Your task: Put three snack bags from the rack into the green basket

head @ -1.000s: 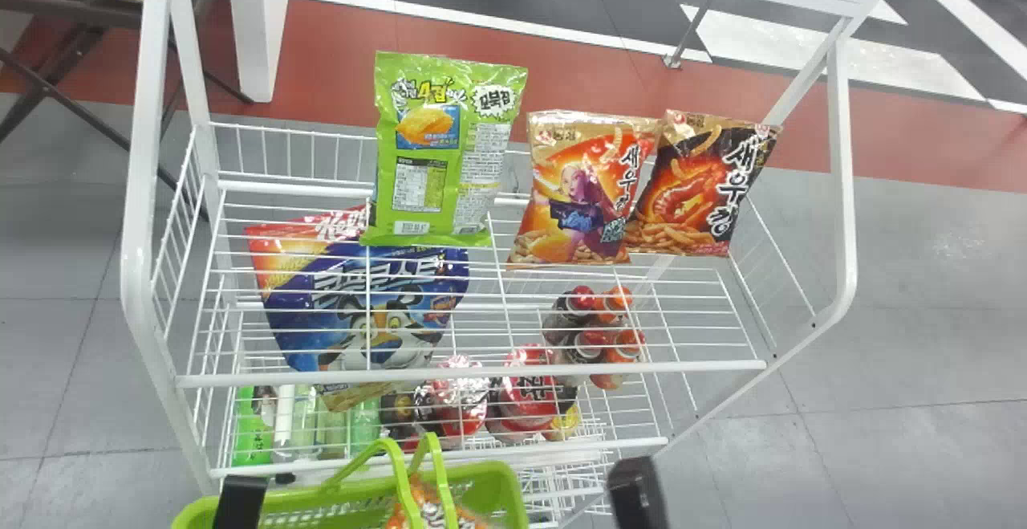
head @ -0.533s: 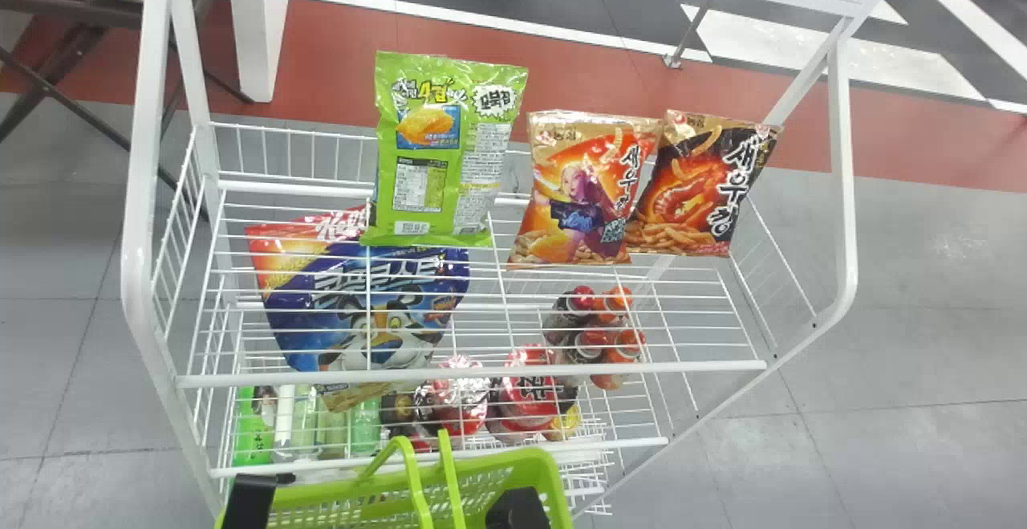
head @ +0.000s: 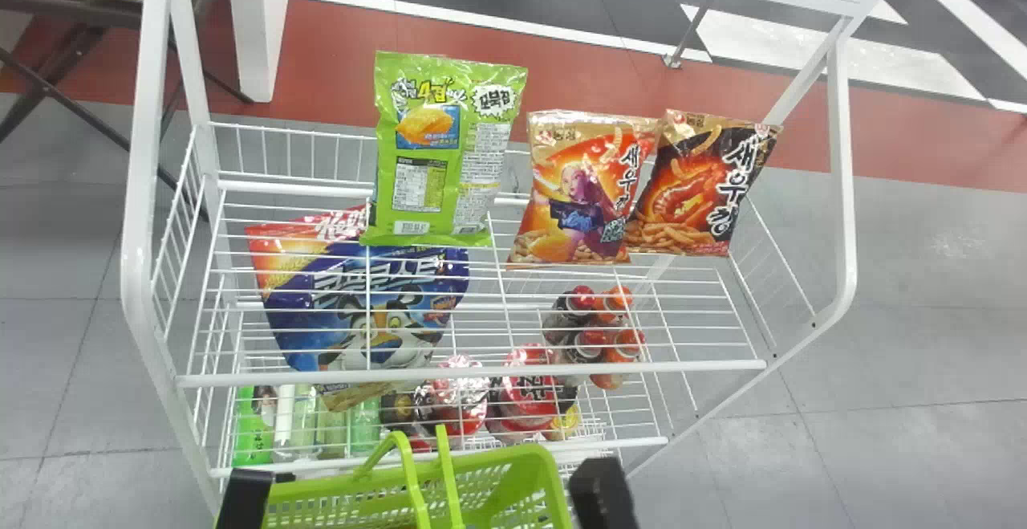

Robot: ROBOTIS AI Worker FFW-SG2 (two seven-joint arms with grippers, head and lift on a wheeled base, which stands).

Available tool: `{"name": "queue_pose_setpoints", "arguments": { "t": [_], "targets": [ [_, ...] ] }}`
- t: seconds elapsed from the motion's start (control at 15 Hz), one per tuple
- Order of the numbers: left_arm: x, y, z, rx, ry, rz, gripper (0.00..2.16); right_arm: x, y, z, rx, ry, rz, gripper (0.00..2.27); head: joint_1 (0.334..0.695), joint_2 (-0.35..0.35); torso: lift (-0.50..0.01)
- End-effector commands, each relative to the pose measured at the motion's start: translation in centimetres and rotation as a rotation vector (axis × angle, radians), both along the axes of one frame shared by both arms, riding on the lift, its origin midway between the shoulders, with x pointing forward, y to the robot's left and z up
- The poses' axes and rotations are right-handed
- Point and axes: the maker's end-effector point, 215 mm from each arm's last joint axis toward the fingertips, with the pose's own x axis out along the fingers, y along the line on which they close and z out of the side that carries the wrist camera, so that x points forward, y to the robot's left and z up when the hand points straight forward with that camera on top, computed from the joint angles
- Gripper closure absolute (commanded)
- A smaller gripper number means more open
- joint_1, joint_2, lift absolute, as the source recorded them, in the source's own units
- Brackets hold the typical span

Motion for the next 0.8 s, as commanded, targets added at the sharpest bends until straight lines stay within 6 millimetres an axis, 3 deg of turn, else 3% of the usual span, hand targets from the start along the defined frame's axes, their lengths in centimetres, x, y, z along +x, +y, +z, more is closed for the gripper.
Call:
{"name": "queue_pose_setpoints", "arguments": {
  "t": [0.0,0.2,0.4,0.53,0.73],
  "targets": [
    [0.1,-0.1,0.1,-0.005,-0.001,0.001,1.33,2.3,-2.6,2.9,0.018,-0.062,-0.065,0.05,0.695,-0.35,0.0],
    [0.1,-0.1,0.1,-0.006,0.0,0.001,1.33,8.3,-5.1,9.8,0.082,-0.332,-0.15,0.04,0.695,-0.35,0.0],
    [-0.1,-0.2,0.2,-0.009,0.002,-0.002,1.33,12.7,-6.9,16.6,0.111,-0.593,-0.211,0.06,0.695,-0.35,0.0],
    [-0.2,-0.3,0.2,-0.008,0.002,-0.005,1.33,15.0,-8.2,19.0,0.106,-0.701,-0.267,0.07,0.695,-0.35,0.0],
    [-0.4,-0.4,0.0,-0.002,0.005,-0.01,1.33,19.2,-10.5,20.2,0.087,-0.835,-0.369,0.07,0.695,-0.35,0.0]
  ]
}}
